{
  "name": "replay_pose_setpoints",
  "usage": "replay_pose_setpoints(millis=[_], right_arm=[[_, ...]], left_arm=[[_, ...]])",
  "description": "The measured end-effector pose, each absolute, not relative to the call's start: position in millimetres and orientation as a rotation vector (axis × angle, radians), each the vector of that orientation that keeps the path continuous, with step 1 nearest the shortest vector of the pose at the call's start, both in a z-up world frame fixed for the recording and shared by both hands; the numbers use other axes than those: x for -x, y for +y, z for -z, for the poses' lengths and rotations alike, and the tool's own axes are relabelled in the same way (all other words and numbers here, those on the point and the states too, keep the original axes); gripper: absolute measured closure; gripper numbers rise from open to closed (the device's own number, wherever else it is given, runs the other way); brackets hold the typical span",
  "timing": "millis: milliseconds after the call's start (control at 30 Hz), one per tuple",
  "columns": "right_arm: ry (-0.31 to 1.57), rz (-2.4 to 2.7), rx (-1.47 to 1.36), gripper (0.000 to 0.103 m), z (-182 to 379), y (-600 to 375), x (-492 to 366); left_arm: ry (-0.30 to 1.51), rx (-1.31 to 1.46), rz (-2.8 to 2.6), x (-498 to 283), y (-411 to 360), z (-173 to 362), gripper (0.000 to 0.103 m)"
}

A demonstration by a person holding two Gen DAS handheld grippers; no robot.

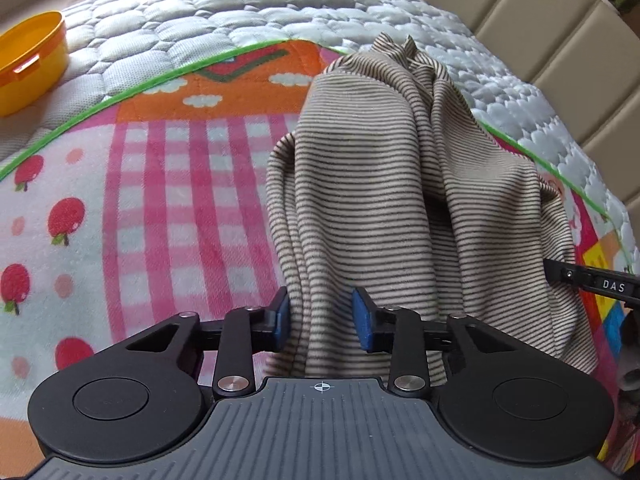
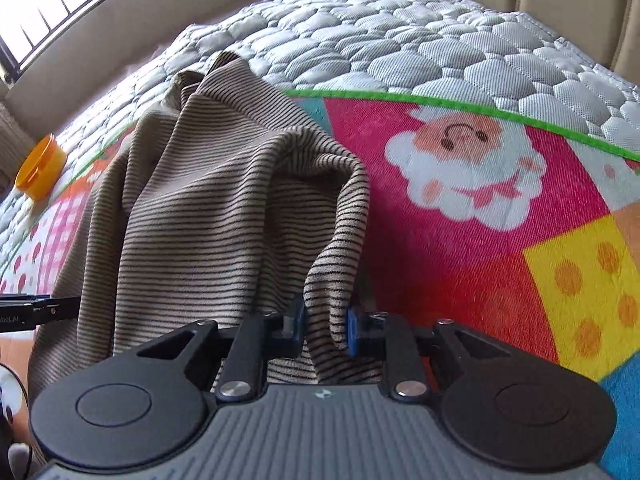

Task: Fold clothes
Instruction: 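Grasp the shirt hem with both grippers and lift it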

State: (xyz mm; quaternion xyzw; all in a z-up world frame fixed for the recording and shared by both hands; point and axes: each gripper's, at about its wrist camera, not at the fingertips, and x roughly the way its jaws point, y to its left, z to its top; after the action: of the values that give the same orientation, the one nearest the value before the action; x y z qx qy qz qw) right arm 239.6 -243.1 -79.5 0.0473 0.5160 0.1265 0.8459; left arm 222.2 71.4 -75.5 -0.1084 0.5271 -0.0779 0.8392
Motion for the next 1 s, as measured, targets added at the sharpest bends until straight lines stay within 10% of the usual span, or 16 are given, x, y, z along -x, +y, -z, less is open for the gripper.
replay_pose_setpoints(millis=[267, 500, 1000], right_arm=[[1.229, -0.289, 0.032, 0.084, 64, -243, -161], [0.936, -0.193, -0.255, 0.072, 12, -268, -140], [0.916, -0.209, -0.321, 0.058, 34, -265, -138]], left_arm=[[1.312, 0.215, 0.323, -150, 44, 66, 0.071], [1.127, 0.270, 0.301, -120, 64, 15, 0.017], [1.110, -0.260, 0.225, -132, -30, 49, 0.019]])
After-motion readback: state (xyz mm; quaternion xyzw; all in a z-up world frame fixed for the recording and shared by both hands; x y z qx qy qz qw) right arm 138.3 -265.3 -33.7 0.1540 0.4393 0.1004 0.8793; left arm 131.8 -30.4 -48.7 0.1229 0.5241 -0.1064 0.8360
